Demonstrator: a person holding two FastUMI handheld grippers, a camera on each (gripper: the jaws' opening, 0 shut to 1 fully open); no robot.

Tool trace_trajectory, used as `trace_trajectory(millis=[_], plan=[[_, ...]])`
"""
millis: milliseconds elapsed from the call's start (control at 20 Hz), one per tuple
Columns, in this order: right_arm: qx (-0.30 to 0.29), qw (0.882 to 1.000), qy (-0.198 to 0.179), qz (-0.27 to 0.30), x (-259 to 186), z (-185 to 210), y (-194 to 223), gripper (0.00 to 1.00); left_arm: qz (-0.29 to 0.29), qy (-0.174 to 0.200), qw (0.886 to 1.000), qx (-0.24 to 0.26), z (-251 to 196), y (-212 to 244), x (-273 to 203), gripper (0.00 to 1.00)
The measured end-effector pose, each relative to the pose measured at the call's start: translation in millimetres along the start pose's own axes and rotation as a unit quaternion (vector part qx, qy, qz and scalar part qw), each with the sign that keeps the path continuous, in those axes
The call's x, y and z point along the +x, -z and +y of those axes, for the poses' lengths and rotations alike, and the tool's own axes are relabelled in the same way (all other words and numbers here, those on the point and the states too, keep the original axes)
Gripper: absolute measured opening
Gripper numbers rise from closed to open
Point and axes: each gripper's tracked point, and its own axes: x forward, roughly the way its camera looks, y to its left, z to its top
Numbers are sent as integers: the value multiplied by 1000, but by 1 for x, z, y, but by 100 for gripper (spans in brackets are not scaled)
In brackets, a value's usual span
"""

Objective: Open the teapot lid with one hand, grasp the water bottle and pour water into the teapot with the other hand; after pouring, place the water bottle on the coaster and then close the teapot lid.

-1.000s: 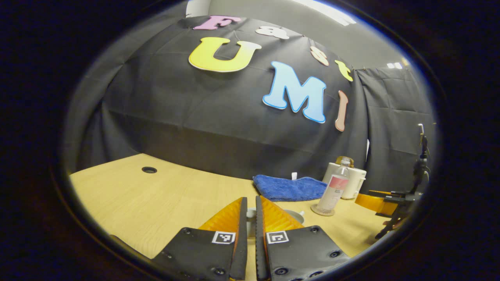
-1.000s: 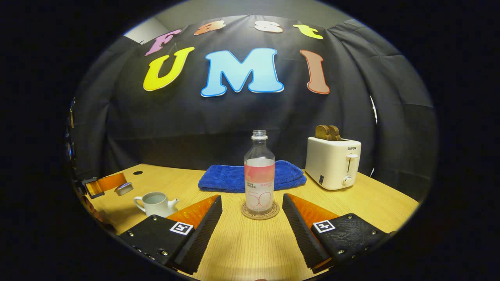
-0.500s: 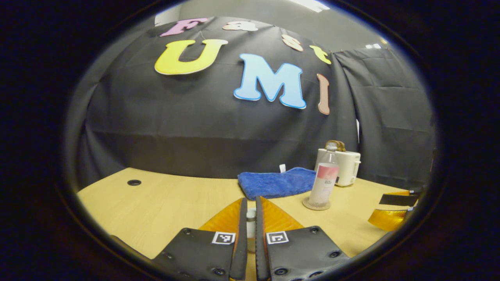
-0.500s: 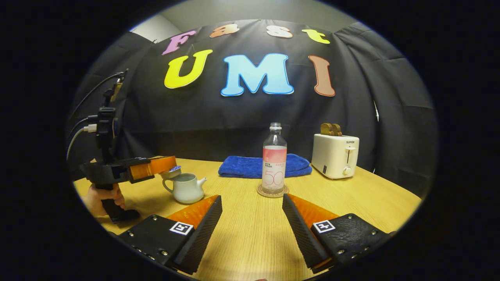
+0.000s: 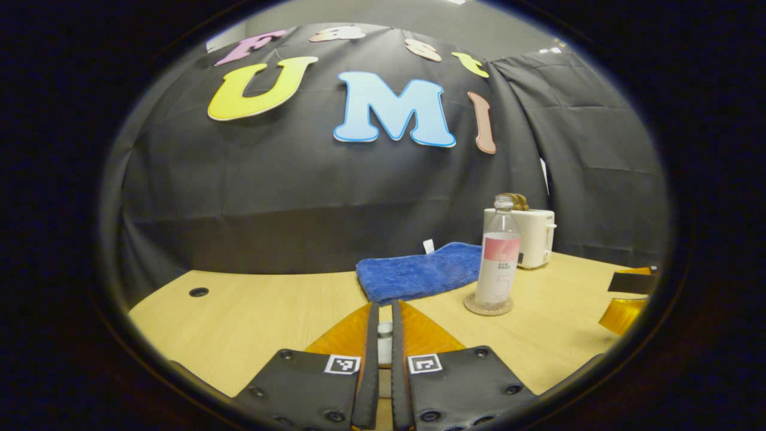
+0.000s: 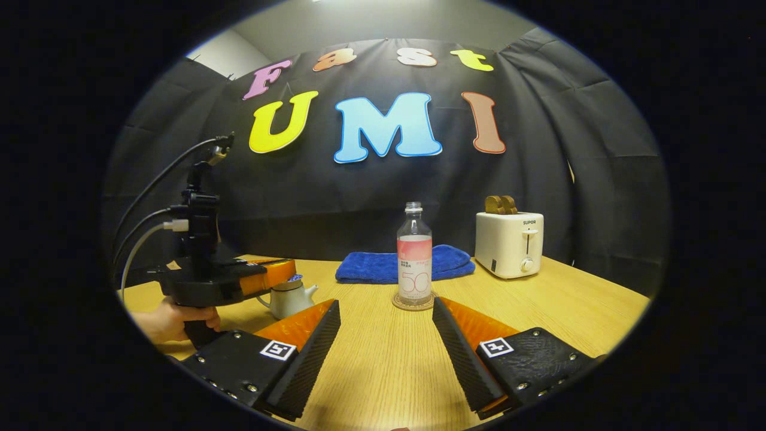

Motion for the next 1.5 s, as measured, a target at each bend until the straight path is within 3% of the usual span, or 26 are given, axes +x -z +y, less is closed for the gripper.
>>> trace_trajectory(millis=[600,700,900,1200,1300,1350,1500], plan=[[6,1000,-11,11,-1,4,4,96,9,-10,1000,7,-2,7,7,17],[1,1000,-10,9,-1,3,4,96,12,-5,1000,1,-7,8,6,19],[-9,1000,-3,11,-2,2,5,96,16,-9,1000,-8,-11,5,-3,37],[-11,1000,3,8,-5,2,3,96,2,-21,1000,-20,-18,-1,-47,35],[-8,1000,9,1,-5,1,1,91,-7,-27,999,-20,-22,-3,-68,43],[-5,1000,11,-2,-6,1,-1,96,-12,-31,999,-15,-25,-4,-79,43],[-5,1000,16,-8,-8,-1,-3,96,-28,-33,999,-8,-39,-8,-112,42]])
